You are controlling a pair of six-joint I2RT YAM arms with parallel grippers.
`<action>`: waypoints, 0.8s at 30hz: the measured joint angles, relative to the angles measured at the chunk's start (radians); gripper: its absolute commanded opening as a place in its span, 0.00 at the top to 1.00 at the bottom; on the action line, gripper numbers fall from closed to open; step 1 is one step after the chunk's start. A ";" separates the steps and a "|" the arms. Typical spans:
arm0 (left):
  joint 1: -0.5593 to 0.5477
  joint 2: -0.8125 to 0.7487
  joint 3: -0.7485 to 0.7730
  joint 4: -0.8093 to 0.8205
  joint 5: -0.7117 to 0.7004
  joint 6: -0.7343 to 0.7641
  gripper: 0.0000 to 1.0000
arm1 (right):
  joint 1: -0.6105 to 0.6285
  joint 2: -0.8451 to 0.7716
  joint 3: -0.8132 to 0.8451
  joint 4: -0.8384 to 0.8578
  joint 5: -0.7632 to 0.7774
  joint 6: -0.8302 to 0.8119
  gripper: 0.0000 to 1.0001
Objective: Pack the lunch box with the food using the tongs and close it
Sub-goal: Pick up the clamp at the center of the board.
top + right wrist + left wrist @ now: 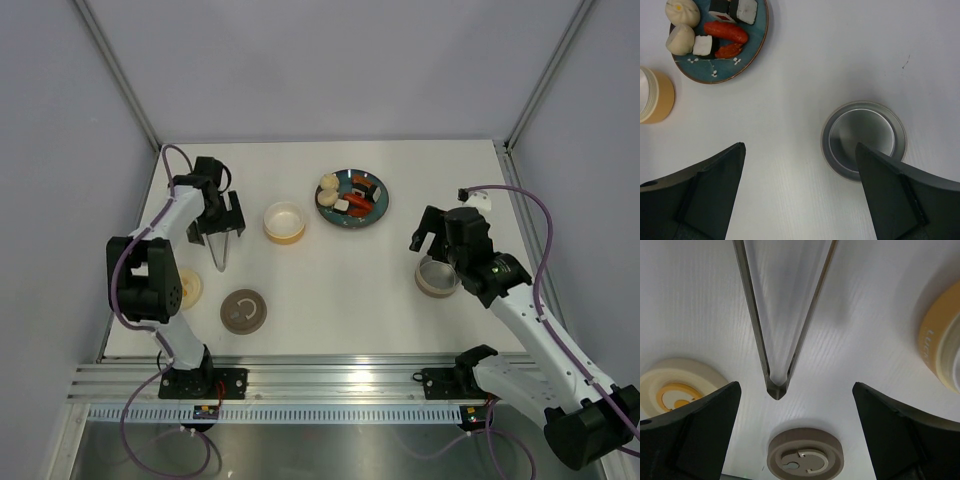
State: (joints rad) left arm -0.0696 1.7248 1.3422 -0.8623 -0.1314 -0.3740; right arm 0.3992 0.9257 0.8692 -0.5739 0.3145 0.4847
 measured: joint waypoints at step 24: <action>0.115 0.217 0.001 0.169 0.079 0.086 0.12 | 0.000 -0.013 0.008 -0.007 -0.013 0.028 0.01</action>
State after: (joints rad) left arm 0.0456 1.9419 1.3430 -0.6930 -0.0525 -0.2878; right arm 0.3992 0.9131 0.8772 -0.5812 0.3016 0.5125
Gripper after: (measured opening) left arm 0.916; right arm 0.993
